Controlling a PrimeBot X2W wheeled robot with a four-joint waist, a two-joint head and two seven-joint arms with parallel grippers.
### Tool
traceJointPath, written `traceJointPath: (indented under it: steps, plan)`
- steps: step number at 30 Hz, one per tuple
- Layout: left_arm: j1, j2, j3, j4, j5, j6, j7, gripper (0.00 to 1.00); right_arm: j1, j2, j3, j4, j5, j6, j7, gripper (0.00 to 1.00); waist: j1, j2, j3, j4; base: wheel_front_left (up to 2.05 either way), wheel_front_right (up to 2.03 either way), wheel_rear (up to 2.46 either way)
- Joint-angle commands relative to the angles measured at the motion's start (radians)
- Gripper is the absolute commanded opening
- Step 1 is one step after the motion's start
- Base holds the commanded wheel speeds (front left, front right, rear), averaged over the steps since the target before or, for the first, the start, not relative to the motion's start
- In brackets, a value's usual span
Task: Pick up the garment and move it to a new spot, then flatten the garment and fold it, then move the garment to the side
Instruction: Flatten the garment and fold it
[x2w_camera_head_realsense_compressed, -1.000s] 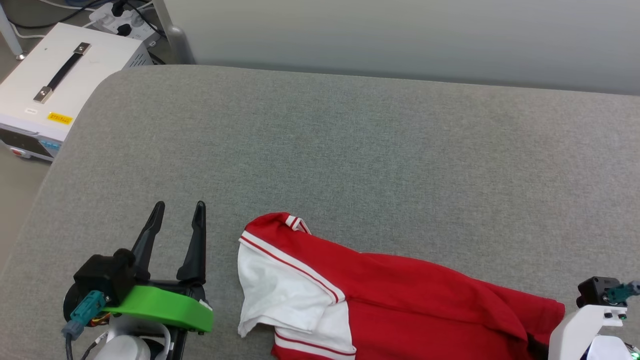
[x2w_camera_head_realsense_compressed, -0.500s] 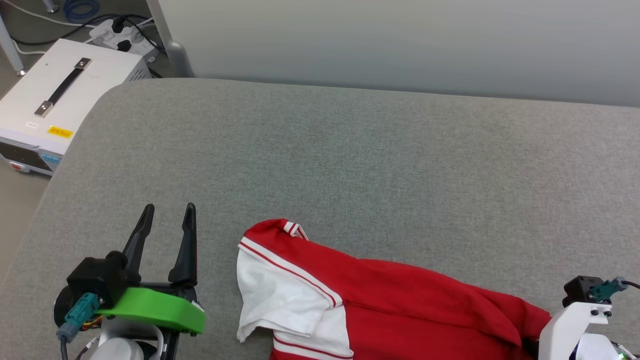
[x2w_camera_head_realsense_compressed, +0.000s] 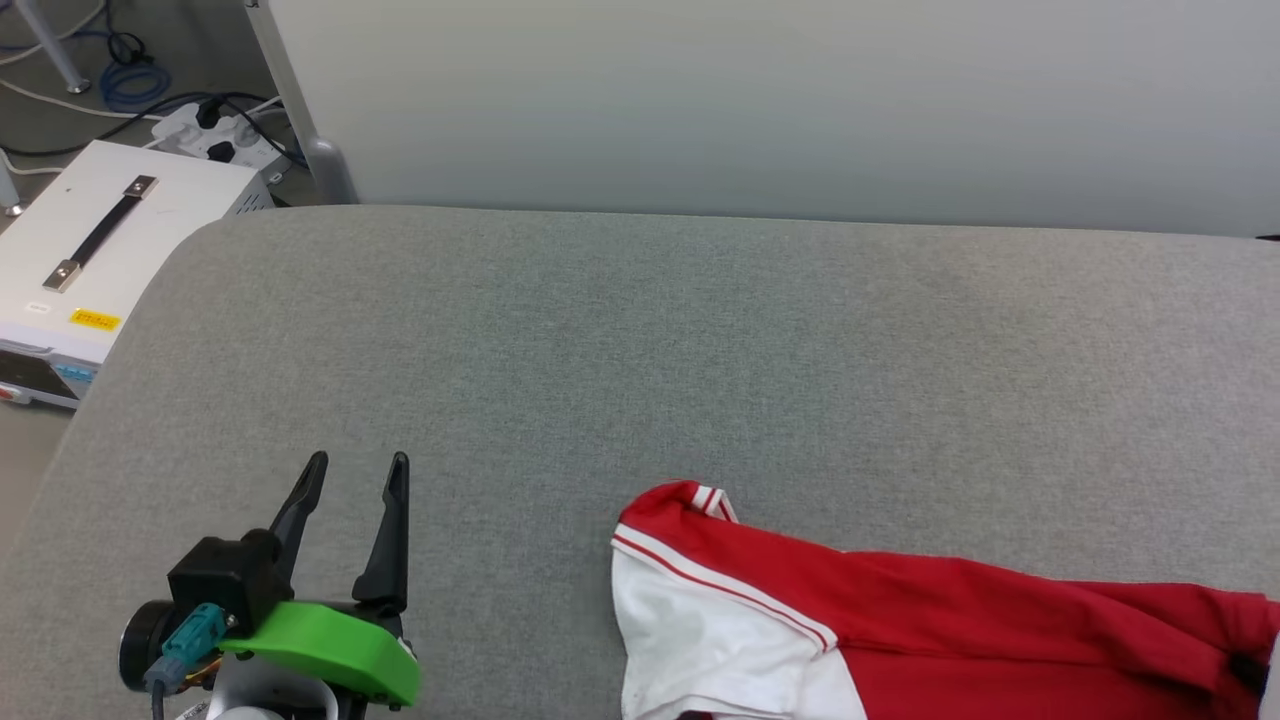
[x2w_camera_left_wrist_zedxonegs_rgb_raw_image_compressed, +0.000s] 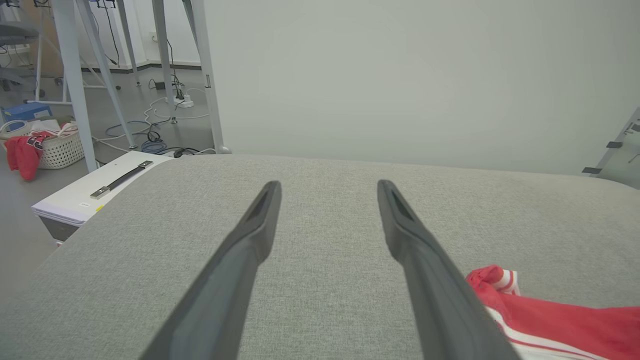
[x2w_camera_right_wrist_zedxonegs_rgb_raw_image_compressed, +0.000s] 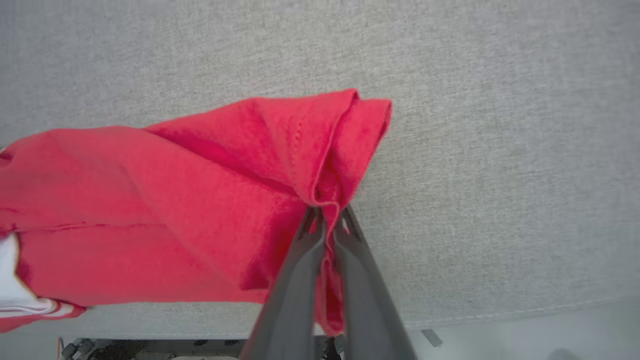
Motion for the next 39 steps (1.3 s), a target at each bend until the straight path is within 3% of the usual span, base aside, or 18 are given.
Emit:
traceJointPath:
  steps: [1, 7, 11, 16, 21, 25, 34, 39]
  plan:
    - [0.021, 0.006, -0.004, -0.002, 0.007, 0.006, 0.005, 1.00, 0.006, -0.003, -0.023, -0.007, -0.007, -0.001, 0.014, 0.00, 0.0000, -0.0001, -0.004, -0.010, 0.00, 0.00, 0.00]
    - [0.022, 0.004, -0.010, -0.008, 0.006, 0.012, 0.010, 1.00, -0.010, 0.074, -0.102, -0.026, 0.061, -0.001, 0.128, 0.00, 0.0000, -0.0001, -0.004, -0.028, 0.00, 0.00, 0.00]
    - [0.019, 0.004, -0.015, -0.007, 0.005, 0.011, 0.011, 1.00, -0.046, 0.196, -0.140, -0.051, 0.232, -0.001, 0.254, 0.00, 0.0000, -0.0001, -0.004, -0.033, 0.00, 0.00, 0.00]
    - [0.013, 0.002, -0.023, -0.004, 0.004, 0.007, 0.014, 1.00, -0.082, 0.233, -0.155, -0.020, 0.480, -0.001, 0.359, 0.00, 0.0000, -0.0001, -0.003, -0.028, 0.00, 0.00, 0.00]
    - [-0.012, -0.002, -0.041, 0.002, 0.010, -0.005, 0.016, 1.00, -0.086, 0.234, -0.001, 0.069, 0.762, -0.001, 0.314, 0.00, 0.0000, -0.0001, 0.004, -0.004, 0.00, 0.00, 0.00]
    - [-0.033, -0.008, -0.057, 0.009, 0.015, -0.015, 0.019, 1.00, -0.087, 0.235, 0.167, 0.074, 0.878, -0.001, 0.232, 0.00, 0.0000, -0.0001, 0.012, 0.018, 0.00, 0.00, 0.00]
    - [-0.082, -0.018, -0.075, 0.038, 0.013, -0.041, 0.015, 1.00, -0.163, 0.235, 0.499, 0.091, 0.990, -0.001, 0.012, 0.00, 0.0000, -0.0001, 0.049, 0.071, 0.00, 0.00, 0.00]
    - [-0.110, -0.028, -0.081, 0.059, 0.011, -0.055, 0.002, 1.00, -0.228, 0.235, 0.610, 0.176, 0.901, -0.001, -0.117, 0.00, 0.0000, -0.0001, 0.084, 0.099, 0.00, 0.00, 0.00]
